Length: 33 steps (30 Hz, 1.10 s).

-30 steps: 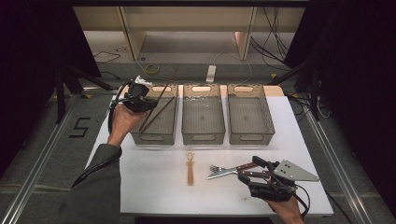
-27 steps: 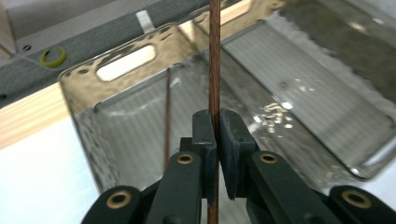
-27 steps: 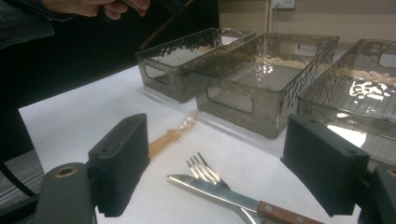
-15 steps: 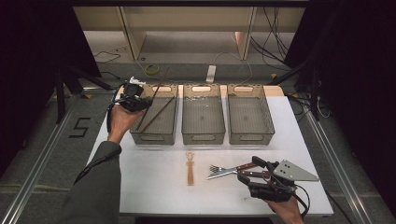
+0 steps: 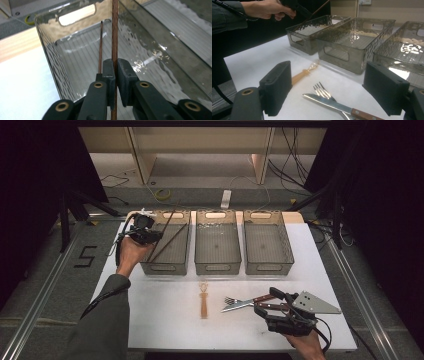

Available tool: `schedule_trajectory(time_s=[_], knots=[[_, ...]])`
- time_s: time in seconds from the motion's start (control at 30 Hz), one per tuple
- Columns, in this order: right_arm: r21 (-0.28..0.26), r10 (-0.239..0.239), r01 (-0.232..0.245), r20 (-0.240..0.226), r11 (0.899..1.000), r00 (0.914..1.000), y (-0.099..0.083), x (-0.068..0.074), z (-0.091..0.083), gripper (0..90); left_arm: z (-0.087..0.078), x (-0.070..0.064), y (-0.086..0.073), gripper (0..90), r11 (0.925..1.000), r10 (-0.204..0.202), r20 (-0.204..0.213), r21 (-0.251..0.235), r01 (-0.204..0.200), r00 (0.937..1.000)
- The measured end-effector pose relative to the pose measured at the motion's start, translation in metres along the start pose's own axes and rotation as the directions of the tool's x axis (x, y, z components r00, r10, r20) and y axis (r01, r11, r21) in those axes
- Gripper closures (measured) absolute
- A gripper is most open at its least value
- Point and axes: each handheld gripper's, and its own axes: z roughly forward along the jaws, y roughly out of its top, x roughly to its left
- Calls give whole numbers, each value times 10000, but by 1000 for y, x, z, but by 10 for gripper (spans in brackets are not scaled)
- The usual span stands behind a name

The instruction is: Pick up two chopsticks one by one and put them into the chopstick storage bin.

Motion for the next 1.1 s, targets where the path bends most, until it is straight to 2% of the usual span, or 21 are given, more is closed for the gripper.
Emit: schedule_trajectory(time_s=[0.07,0.13,0.17,0.2,0.23,0.33,0.4,0.47,0.53,0.6,0.63,0.73,0.83,0.93,1.03,1.1], knots=[[39,5,-5,-31,10000,10000,0,0,1,230,0,0,0,740,9999,-143,-75,8,143,9999],[42,-48,48,-27,10000,10000,0,0,1,230,-3,-1,1,605,9985,-536,-181,66,537,9984],[35,-54,54,-36,10000,10000,0,1,0,230,-6,-2,1,526,9960,-889,-78,71,889,9960],[30,-60,60,-13,10000,10000,0,1,0,230,-11,-4,0,464,9931,-1170,243,78,1169,9928],[17,-87,87,7,10000,10000,0,0,0,230,-17,-7,-3,423,9925,-1224,545,67,1223,9910],[-67,-41,41,33,10000,10000,1,0,-2,230,-31,-17,-11,327,9923,-1234,688,-37,1240,9900],[-47,-37,37,51,10000,10000,0,-1,-2,230,-40,-23,-16,274,9899,-1361,969,-256,1392,9859],[-27,-74,74,30,10000,10000,0,0,-1,230,-46,-32,-20,223,9890,-1346,1023,-475,1400,9856],[8,-137,137,0,9999,9999,0,2,0,230,-51,-40,-23,197,9873,-1343,1164,-690,1429,9841],[53,-195,195,-38,9998,9998,0,2,1,230,-51,-48,-27,185,9815,-1521,1715,-898,1692,9734],[78,-197,198,-35,9998,9998,0,2,1,230,-51,-52,-30,180,9825,-1447,1873,-891,1635,9716],[99,-143,143,1,9998,9999,0,1,2,230,-50,-65,-35,161,9874,-1188,1923,-803,1363,9741],[82,-201,201,12,9998,9998,0,2,1,230,-50,-77,-39,160,9870,-1215,2272,-752,1418,9663],[47,-264,264,3,9996,9997,1,3,0,230,-50,-90,-42,160,9917,-1039,2212,-512,1180,9697],[-15,-211,211,16,9998,9998,1,3,-2,230,-51,-100,-47,161,9935,-894,2376,-475,1035,9672],[-44,-189,190,21,9998,9998,1,3,-2,230,-52,-106,-49,161,9955,-769,2363,-358,878,9686]])
